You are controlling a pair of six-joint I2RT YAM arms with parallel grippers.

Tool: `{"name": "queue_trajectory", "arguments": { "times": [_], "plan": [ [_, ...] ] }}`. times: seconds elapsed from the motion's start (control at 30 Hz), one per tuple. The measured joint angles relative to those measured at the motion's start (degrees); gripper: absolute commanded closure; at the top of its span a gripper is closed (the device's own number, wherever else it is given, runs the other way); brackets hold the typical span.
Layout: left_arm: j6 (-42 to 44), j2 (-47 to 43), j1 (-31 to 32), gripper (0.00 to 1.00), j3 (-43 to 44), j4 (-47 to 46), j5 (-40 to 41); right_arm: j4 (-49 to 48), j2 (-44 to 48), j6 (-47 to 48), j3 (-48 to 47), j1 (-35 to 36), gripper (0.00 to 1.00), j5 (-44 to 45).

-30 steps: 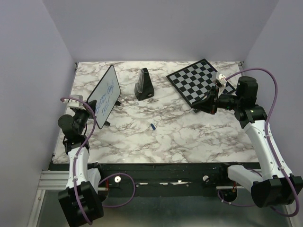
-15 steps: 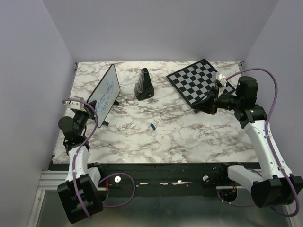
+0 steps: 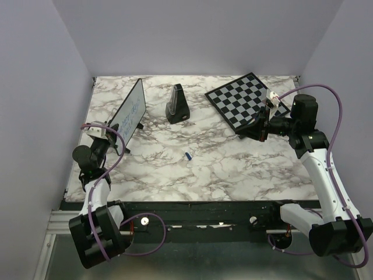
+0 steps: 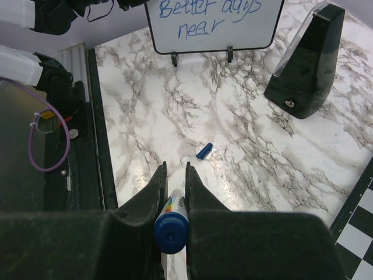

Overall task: Write a sentence on the whiteboard
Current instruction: Place the whiteboard on the whiteboard stand.

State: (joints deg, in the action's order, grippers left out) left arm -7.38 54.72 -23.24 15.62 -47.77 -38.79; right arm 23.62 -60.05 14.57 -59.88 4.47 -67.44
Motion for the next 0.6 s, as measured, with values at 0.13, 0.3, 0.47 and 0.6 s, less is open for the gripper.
{"name": "queue_trajectory", "arguments": {
  "times": [0.13,0.3,0.47,0.6],
  "plan": [
    [0.7,1.9,-0.2,1.00,0.1,-1.7,-0.9,0.0,0.1,0.0,0.0,0.0,0.99,0.0],
    [0.8,2.6,-1.7,1.00,0.7,-2.0,-0.9,0.0,0.1,0.0,0.0,0.0,1.00,-0.3],
    [0.7,2.8,-2.3,1.00,1.4,-0.8,-1.0,0.0,0.1,0.0,0.0,0.0,1.00,-0.6],
    [0.0,3.5,-2.9,1.00,2.6,0.2,-1.7,0.0,0.1,0.0,0.0,0.0,0.99,-0.8]
  ]
}}
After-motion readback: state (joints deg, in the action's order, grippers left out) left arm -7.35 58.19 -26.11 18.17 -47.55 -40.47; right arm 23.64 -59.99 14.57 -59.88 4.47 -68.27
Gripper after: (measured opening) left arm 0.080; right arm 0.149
